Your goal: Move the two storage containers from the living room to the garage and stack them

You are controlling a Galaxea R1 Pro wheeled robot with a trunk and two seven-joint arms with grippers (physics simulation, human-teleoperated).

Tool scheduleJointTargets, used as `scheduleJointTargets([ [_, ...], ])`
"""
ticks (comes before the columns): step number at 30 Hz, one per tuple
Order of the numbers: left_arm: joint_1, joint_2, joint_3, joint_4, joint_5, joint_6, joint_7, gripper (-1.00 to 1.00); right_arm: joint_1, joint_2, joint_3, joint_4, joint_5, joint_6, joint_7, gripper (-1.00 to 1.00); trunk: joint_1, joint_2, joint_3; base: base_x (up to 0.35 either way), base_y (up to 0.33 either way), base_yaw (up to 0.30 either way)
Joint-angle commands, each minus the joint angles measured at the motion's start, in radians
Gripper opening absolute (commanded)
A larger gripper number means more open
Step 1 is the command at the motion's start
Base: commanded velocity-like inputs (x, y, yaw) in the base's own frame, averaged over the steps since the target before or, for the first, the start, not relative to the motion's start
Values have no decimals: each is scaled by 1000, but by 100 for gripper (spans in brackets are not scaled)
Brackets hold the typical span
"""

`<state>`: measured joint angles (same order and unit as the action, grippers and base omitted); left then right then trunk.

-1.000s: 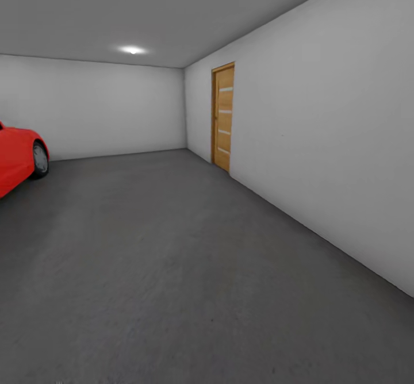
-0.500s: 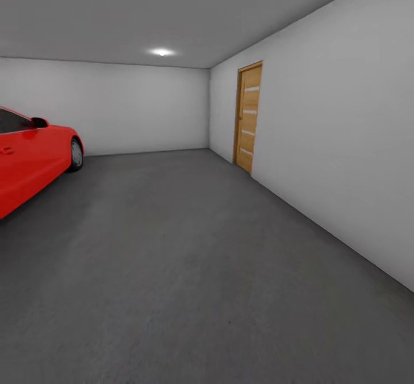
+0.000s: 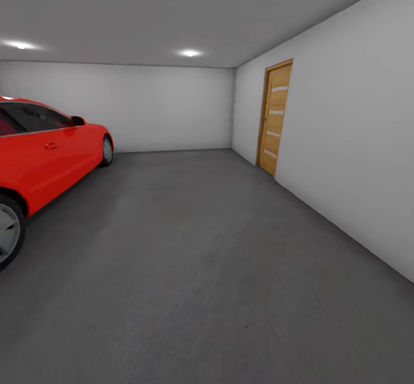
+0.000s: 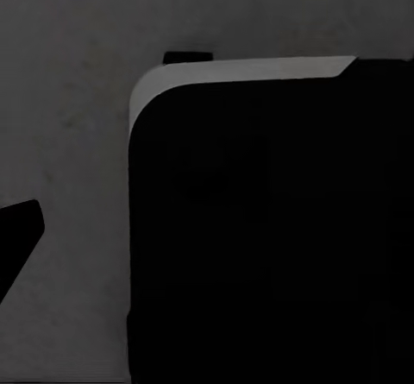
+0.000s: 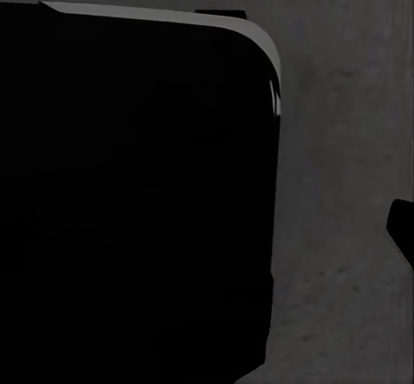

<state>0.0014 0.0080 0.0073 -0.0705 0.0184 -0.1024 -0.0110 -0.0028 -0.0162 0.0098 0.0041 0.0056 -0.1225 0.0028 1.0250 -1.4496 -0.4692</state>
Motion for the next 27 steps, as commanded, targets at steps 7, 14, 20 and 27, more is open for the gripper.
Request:
scheduleJointTargets([
  [7,0,-2,1,5,19,-2,2,100,-1,-1,0,2,0,-5,0,100,0,0,-1,48,0,105],
  [14,0,-2,0,6,21,8,9,100,-1,-4,-1,2,-1,-6,1,100,0,0,-1,276,0,8],
  [20,0,-1,0,3,21,9,9,100,0,-7,-1,2,1,-5,1,100,0,0,-1,318,0,1],
  [27,0,6,0,-9,23,20,11,100,0,-6,2,2,2,-4,2,100,0,0,-1,322,0,0],
])
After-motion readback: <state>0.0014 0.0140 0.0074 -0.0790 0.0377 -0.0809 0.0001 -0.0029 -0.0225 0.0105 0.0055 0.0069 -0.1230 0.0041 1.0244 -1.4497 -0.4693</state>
